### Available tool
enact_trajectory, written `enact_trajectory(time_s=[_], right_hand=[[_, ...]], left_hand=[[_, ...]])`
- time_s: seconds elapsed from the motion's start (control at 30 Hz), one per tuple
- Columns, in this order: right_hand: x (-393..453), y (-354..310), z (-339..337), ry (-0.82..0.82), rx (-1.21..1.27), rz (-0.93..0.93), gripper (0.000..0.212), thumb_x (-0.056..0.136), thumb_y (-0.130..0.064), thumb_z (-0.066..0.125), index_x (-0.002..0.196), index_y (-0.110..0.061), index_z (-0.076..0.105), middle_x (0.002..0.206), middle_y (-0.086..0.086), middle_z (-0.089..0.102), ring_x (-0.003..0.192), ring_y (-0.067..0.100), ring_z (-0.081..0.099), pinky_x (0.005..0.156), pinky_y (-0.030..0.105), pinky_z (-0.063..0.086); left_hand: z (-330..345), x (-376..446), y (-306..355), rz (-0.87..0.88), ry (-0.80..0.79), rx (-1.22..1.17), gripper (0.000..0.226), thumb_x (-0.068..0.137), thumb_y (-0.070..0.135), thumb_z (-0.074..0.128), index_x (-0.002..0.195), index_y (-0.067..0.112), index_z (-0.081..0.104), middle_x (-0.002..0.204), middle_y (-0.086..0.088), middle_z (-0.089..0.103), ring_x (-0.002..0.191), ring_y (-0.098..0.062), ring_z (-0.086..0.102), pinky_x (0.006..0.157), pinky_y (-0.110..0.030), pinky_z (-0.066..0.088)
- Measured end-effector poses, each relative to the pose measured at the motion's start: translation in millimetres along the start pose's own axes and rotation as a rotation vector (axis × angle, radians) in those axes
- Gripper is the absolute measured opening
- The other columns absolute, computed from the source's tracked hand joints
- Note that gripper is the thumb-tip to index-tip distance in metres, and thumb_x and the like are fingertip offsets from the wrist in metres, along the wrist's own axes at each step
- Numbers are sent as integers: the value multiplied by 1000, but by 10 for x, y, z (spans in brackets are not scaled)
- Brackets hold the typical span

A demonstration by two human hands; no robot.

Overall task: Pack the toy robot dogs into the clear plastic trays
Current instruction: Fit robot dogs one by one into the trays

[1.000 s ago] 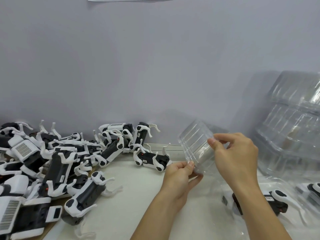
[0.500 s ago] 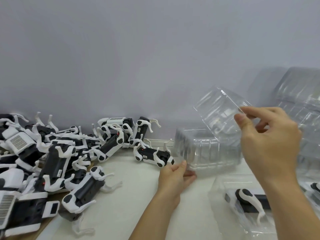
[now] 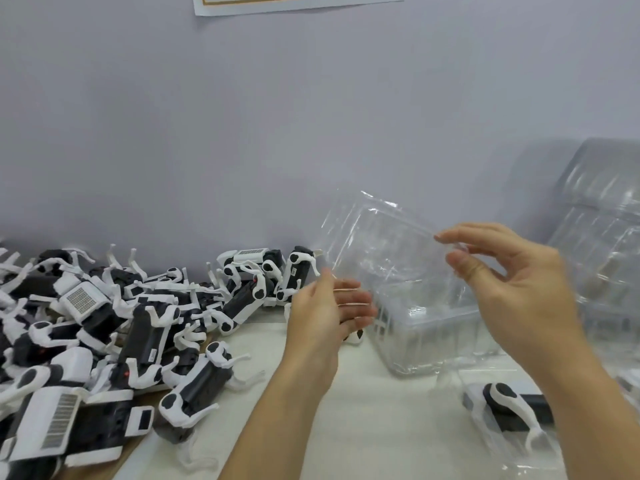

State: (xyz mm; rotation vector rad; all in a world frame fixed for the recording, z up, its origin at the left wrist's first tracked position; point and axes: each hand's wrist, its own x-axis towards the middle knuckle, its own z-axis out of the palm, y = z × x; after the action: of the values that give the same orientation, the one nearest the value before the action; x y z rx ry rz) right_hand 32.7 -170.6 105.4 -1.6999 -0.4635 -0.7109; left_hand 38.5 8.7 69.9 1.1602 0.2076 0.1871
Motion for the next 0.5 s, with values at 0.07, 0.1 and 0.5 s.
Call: enact_trajectory(time_s=[0.07, 0.1, 0.5], right_hand=[[-10, -6, 37, -64, -16, -9, 29, 87, -1, 70, 87, -30, 76, 99, -12, 70, 95, 7, 64, 74, 16, 53], [-16, -14, 58, -97, -29, -17, 31, 86, 0, 71, 87, -30, 76, 99, -13, 70, 98, 6, 64, 76, 16, 53], [-56, -226, 93, -598, -225, 192, 14, 82, -31, 74, 83, -45, 77, 85, -23, 73, 85, -4, 67, 82, 24, 53]], left_hand=[[-106, -92, 176, -26, -22, -121, 47, 106, 36, 39, 89, 2, 66, 72, -12, 71, 60, -23, 69, 54, -28, 56], [-176, -138, 238, -36, -28, -157, 46, 105, 38, 41, 91, 2, 66, 75, -12, 71, 62, -23, 69, 56, -29, 57], [-774, -295, 110, -186, 82, -402, 27, 105, 3, 37, 86, 11, 56, 55, 2, 39, 40, -11, 38, 46, -22, 41]])
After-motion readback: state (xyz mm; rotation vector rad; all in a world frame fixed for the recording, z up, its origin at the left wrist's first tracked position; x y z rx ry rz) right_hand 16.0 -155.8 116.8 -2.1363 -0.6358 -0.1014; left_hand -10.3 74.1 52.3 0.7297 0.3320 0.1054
